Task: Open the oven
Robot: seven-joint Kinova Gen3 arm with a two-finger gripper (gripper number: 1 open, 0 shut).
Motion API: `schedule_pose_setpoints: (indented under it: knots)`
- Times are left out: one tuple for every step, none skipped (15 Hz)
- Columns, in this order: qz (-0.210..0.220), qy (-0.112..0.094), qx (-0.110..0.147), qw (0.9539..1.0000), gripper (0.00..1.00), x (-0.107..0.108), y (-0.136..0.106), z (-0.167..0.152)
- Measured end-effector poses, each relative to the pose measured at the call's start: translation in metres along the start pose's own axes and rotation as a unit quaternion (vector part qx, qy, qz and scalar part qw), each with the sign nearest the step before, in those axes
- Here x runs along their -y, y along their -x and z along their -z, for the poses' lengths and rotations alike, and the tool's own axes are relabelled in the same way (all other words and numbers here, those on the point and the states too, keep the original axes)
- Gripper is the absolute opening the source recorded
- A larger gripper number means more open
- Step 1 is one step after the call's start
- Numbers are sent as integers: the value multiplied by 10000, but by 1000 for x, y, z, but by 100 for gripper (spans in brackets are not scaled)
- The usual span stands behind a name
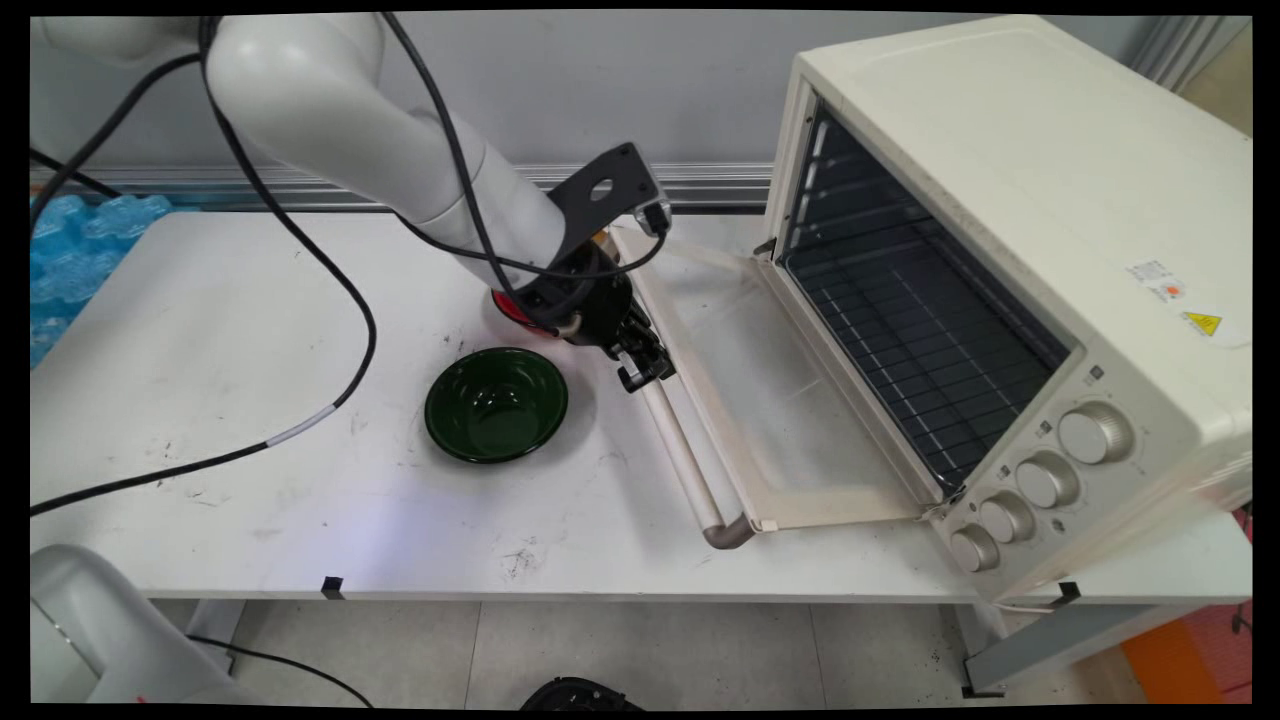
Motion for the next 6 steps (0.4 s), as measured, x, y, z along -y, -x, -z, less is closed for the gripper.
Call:
schedule_pose_setpoints:
  knots:
    - [-12,-9,7,10000,0,0,2,3]
    - [-23,-16,16,10000,0,0,4,7]
    - [-37,-19,27,10000,0,-1,6,12]
    - [-47,-21,37,10000,0,-2,7,17]
    - [-56,-21,54,10000,0,-4,8,22]
    - [-64,-20,69,10000,0,-7,8,28]
